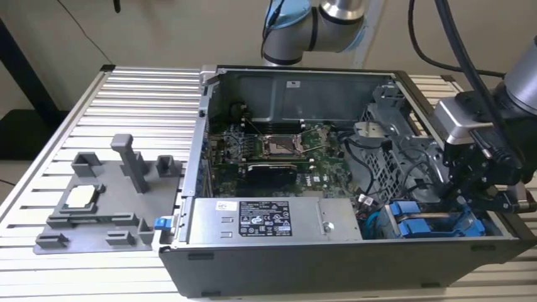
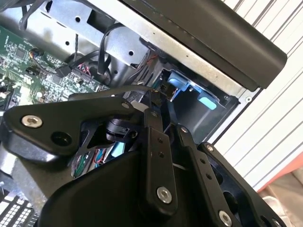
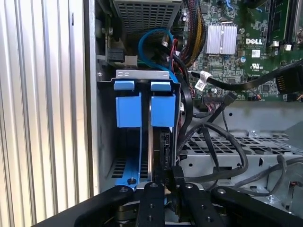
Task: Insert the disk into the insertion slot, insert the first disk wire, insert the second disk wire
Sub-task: 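Insert the first disk wire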
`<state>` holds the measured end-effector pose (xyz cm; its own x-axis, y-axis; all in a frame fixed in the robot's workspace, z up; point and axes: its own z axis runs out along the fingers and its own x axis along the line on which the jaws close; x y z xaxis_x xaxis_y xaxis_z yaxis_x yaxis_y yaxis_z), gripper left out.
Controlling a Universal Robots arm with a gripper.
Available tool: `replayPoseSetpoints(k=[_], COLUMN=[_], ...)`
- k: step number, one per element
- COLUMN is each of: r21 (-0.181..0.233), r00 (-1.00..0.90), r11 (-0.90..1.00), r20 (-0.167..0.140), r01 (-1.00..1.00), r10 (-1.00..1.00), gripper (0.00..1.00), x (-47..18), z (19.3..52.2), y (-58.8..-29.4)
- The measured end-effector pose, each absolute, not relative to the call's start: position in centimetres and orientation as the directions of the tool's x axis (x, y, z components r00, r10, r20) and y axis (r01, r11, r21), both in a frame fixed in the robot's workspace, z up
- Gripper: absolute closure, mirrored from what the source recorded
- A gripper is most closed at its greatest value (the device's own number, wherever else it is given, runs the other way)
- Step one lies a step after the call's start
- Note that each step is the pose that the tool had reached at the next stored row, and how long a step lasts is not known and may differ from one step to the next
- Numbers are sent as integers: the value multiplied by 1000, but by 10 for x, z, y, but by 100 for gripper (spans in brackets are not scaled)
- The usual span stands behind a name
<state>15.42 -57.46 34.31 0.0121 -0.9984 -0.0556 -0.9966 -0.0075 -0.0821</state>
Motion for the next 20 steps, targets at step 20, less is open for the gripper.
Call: replayPoseSetpoints(k=[20], r21=[-79], r00=[-1], r11=[9], r20=[-94], r01=[-997], r10=[-996], gripper=[81], x=[154], z=[344], y=[-576])
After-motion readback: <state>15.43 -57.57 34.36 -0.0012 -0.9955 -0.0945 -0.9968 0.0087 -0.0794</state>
